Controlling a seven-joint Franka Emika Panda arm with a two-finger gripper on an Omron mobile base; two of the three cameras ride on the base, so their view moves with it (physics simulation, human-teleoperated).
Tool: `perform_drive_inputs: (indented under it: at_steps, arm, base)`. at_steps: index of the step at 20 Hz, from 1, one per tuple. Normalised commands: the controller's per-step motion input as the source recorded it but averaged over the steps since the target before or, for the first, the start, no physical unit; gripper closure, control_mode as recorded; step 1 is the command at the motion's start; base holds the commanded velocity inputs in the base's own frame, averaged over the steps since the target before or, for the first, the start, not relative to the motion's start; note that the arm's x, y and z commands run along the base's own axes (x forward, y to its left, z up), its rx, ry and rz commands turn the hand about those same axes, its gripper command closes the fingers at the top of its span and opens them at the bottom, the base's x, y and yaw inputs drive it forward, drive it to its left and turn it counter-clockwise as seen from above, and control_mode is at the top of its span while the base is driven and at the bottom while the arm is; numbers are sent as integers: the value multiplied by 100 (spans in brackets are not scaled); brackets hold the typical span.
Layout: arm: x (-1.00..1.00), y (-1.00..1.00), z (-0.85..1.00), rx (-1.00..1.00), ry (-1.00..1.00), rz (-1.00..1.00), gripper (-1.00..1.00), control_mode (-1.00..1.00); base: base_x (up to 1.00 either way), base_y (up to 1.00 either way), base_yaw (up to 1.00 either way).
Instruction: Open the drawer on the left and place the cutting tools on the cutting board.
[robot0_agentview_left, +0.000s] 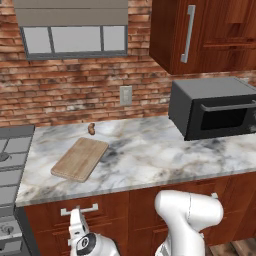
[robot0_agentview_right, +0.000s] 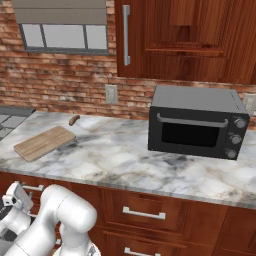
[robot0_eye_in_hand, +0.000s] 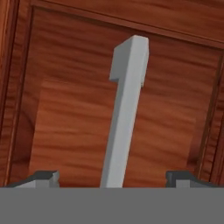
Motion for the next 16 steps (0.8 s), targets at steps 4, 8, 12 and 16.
perform_drive_inputs:
  at_steps: [4,8,12,16]
  arm:
    - [0,0,0,0,0,0,-100,-100]
    - [4,0,0,0,0,0,-100,-100]
    - [14,4,0,0,0,0,-100,-100]
    - [17,4,0,0,0,0,-100,-100]
  base:
    - [0,0,0]
    - [0,0,0]
    - [0,0,0]
    - [0,0,0]
